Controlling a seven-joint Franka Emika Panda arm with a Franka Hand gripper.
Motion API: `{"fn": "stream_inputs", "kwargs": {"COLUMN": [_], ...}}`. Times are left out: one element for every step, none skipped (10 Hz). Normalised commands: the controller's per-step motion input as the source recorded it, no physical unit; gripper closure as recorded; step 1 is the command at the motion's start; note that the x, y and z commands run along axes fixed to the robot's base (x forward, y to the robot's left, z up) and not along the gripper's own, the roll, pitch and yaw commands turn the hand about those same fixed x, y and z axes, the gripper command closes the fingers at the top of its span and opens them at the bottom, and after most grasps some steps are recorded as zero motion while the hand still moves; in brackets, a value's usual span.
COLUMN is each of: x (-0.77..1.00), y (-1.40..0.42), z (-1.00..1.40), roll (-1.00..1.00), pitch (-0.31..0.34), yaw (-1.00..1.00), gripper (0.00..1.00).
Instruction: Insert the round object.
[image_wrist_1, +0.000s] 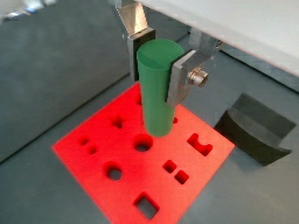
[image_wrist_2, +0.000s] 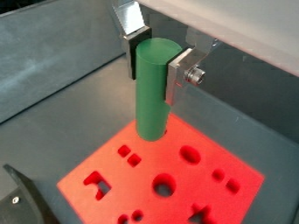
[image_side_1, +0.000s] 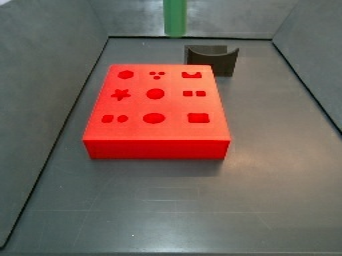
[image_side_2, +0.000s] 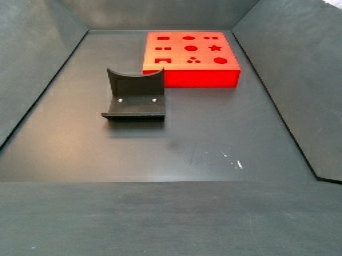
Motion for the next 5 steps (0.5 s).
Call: {"fn": "stream_inputs", "kwargs": {"x": [-0.27, -0.23, -0.30, -0.34, -0.26], "y": [0.17, 0.07, 0.12, 0.13, 0.10], "z": [-0.89, -0.77, -0.77, -0.69, -0.47], "roll": [0.08, 0.02, 0.00, 0.00, -0.03], "pitch": [-0.120, -0.124, -0.116, -0.089, -0.037], "yaw": [-0.20, -0.13, -0.12, -0.13, -0.10], "gripper": [1.00, 1.00, 1.00, 1.00, 1.00]}}
